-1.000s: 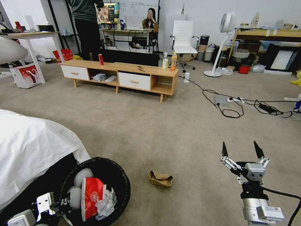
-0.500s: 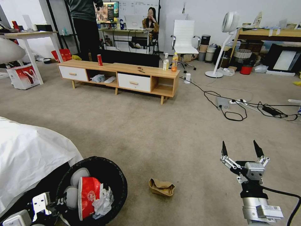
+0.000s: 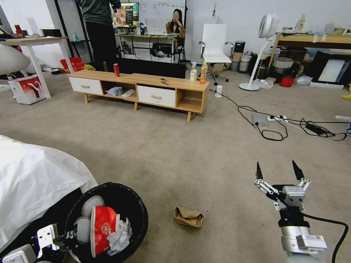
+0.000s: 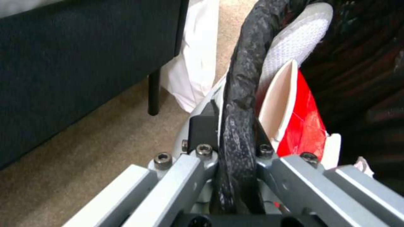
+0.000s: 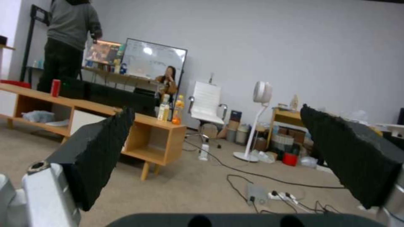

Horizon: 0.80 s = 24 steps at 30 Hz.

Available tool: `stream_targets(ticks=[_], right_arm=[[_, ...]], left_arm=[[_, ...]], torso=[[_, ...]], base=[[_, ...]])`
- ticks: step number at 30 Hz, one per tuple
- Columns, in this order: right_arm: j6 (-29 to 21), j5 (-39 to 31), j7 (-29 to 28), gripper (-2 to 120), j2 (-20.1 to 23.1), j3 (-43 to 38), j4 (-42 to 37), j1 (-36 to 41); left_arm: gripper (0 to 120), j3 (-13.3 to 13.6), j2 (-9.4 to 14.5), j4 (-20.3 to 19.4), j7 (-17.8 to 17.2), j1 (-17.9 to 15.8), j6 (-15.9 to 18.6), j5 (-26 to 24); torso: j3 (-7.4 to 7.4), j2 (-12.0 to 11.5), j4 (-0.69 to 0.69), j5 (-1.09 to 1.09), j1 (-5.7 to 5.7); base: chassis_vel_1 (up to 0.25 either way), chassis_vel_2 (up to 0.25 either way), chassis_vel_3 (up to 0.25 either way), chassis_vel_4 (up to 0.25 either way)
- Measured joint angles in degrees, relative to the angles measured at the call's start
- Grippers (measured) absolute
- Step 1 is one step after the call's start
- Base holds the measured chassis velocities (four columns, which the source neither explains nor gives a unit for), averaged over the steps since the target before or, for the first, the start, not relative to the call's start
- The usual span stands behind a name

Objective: Pick up the trash bin and place the garbage on the floor into it.

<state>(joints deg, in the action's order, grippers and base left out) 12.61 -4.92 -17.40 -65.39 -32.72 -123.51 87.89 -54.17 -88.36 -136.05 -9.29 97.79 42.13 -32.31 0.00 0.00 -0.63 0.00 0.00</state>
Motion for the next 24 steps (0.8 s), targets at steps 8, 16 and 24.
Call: stream_targets(ticks=[8, 16, 24], right_arm=[[-1.69, -2.46, 0.23, 100, 1.50, 1.57, 0.26, -1.96], [-19.41, -24.90, -2.27, 100, 11.94, 10.09, -2.79, -12.98], [-38.39, -53.62, -9.98, 100, 17.59, 16.76, -6.44, -25.30]], left_arm=[[3, -0.45, 0.07, 0.00, 0.01, 0.16, 0.00, -0.24], [3, -1.68, 0.24, -0.56, 0.03, 0.61, 0.00, -0.98], [3, -1.88, 0.09, -0.75, 0.05, 0.88, 0.00, -1.12]], torso=[[0.00, 0.00, -0.02, 0.01, 0.00], [0.00, 0.01, 0.00, 0.01, 0.00], [0.00, 0.00, -0.01, -0.01, 0.00]], base=[[0.000, 0.000, 0.000, 0.000], [0.000, 0.000, 0.000, 0.000], [0.000, 0.000, 0.000, 0.000]])
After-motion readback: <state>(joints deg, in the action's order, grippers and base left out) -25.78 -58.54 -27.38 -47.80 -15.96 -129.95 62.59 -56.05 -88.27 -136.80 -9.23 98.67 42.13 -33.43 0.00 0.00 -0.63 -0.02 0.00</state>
